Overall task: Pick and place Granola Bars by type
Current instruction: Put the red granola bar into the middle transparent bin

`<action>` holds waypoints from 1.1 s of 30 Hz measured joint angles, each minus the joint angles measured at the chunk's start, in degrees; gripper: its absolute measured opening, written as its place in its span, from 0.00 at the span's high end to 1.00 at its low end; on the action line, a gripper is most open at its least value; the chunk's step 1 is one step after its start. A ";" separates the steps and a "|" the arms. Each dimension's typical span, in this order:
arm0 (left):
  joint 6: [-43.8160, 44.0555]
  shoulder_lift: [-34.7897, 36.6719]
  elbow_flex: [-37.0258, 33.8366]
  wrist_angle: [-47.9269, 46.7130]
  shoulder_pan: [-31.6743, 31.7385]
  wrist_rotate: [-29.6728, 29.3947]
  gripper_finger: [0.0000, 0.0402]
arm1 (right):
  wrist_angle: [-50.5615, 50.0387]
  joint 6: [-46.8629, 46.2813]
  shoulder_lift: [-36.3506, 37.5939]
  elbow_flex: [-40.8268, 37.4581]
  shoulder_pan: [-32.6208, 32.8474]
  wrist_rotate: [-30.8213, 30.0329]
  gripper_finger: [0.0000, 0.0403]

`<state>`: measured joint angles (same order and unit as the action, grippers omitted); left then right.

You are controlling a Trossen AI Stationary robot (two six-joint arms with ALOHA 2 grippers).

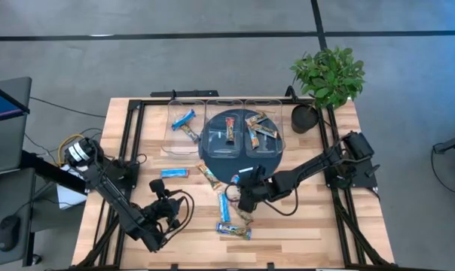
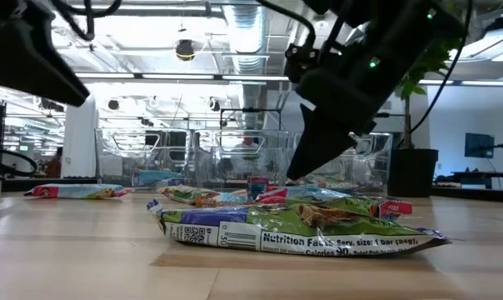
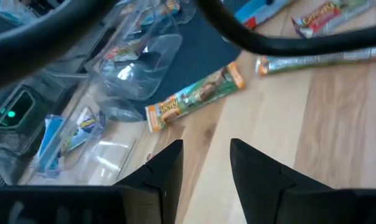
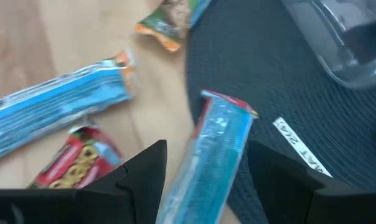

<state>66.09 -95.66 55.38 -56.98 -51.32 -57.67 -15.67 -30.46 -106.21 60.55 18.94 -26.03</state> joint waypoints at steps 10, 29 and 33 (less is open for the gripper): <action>0.74 0.00 -0.83 -0.04 -0.56 -0.21 0.68 | -1.79 -5.24 0.00 0.00 -1.66 0.65 0.47; 0.52 -0.04 -0.83 0.56 -0.58 -1.67 0.68 | -1.55 -6.84 -5.92 0.33 -1.79 2.74 0.47; 0.52 -0.04 -0.83 0.57 -0.56 -1.80 0.68 | -1.92 -5.32 -5.61 0.29 -1.64 2.96 0.47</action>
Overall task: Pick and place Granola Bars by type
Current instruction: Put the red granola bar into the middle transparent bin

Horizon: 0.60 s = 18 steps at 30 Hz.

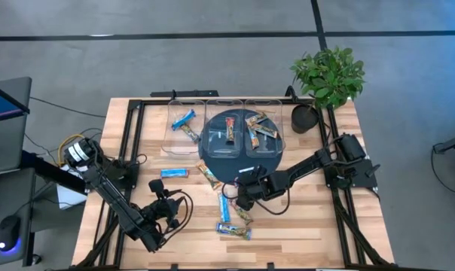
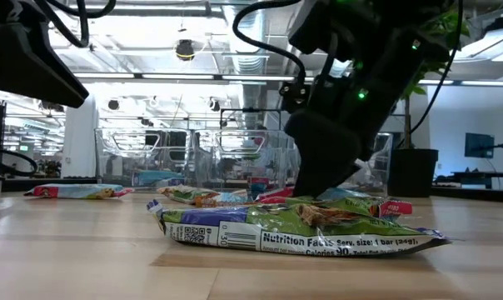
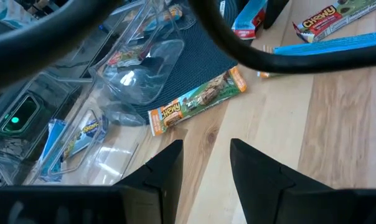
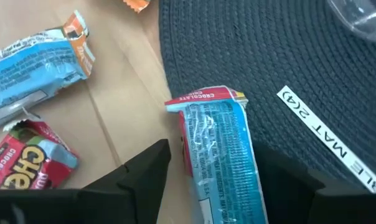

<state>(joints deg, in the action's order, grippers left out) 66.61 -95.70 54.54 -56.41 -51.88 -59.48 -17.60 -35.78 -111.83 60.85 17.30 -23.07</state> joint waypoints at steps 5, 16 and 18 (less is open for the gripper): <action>0.00 0.00 0.00 -0.01 0.00 -0.55 0.68 | -1.69 4.91 0.96 0.01 0.77 1.53 0.47; 0.00 0.00 0.00 0.00 0.04 -0.64 0.68 | -8.91 11.69 1.74 0.08 0.72 6.80 0.47; 0.00 0.00 0.00 0.00 0.04 -0.68 0.68 | -8.86 12.05 1.76 0.08 0.36 7.97 0.47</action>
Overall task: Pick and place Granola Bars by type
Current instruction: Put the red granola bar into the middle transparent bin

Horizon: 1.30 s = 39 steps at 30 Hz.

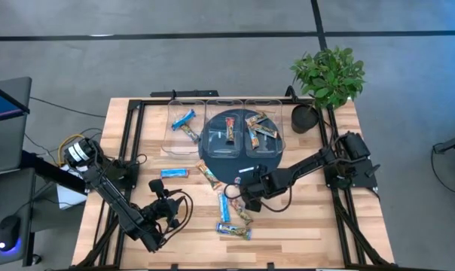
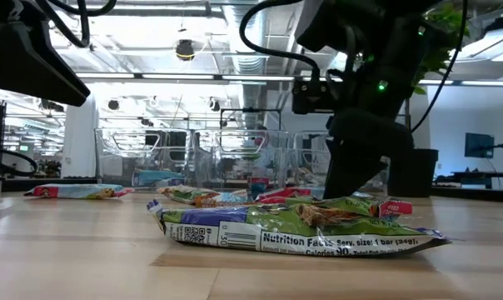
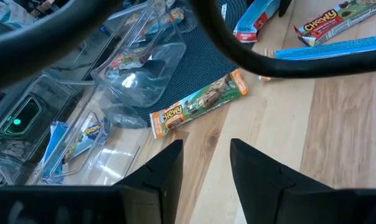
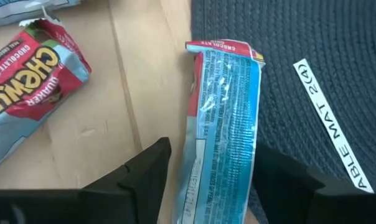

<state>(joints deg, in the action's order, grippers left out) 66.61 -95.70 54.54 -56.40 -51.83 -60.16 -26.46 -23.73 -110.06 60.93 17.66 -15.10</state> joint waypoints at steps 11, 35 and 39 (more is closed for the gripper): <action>0.02 0.00 0.00 0.00 0.00 -0.09 0.68 | 1.20 2.45 -0.02 -0.02 -0.11 1.69 0.70; 0.02 0.00 0.00 0.00 0.02 -0.29 0.68 | -2.20 7.89 -0.50 2.43 2.09 -4.54 0.79; 0.02 0.00 0.00 0.00 0.02 -0.32 0.68 | -3.01 7.79 -0.50 2.40 2.63 -6.68 0.79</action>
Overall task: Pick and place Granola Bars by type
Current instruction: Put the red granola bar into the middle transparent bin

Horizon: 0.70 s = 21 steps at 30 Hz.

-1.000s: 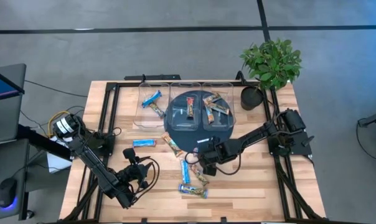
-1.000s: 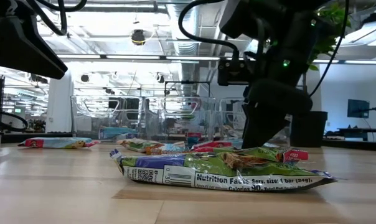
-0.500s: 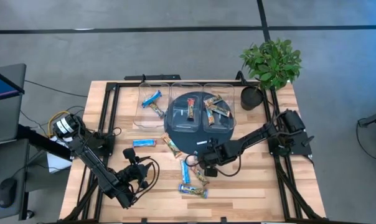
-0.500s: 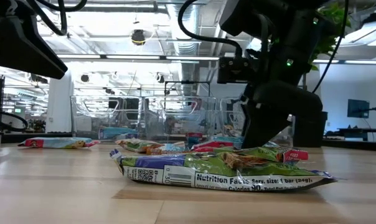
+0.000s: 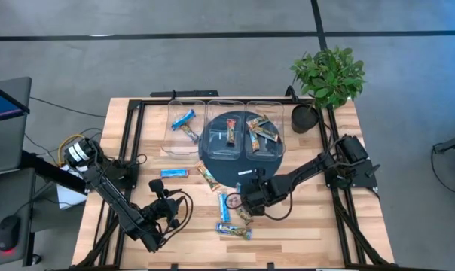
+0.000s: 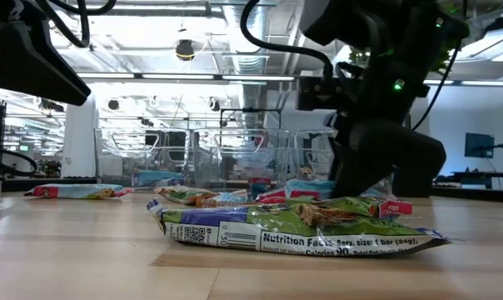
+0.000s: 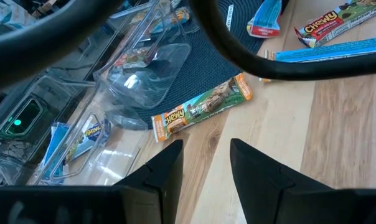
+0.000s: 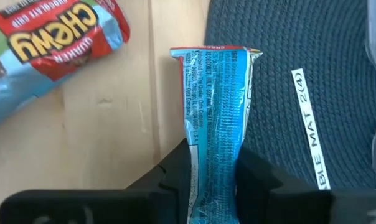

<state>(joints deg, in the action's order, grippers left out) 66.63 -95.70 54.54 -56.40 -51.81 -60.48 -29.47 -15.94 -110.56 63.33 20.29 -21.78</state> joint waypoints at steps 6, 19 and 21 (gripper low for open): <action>0.00 0.00 0.00 0.00 0.04 -0.25 0.68 | -0.82 -0.05 0.00 0.00 0.02 -2.59 0.82; 0.02 0.00 0.00 0.02 0.04 -0.42 0.68 | -1.80 -0.05 0.04 0.02 -1.41 -3.90 0.83; 0.01 0.00 0.00 0.00 0.04 -0.40 0.68 | -1.80 -0.02 0.04 0.03 -1.15 -4.13 0.83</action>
<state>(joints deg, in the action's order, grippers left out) 66.64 -95.70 54.54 -56.40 -51.77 -60.88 -31.27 -15.95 -110.52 63.36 19.15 -25.91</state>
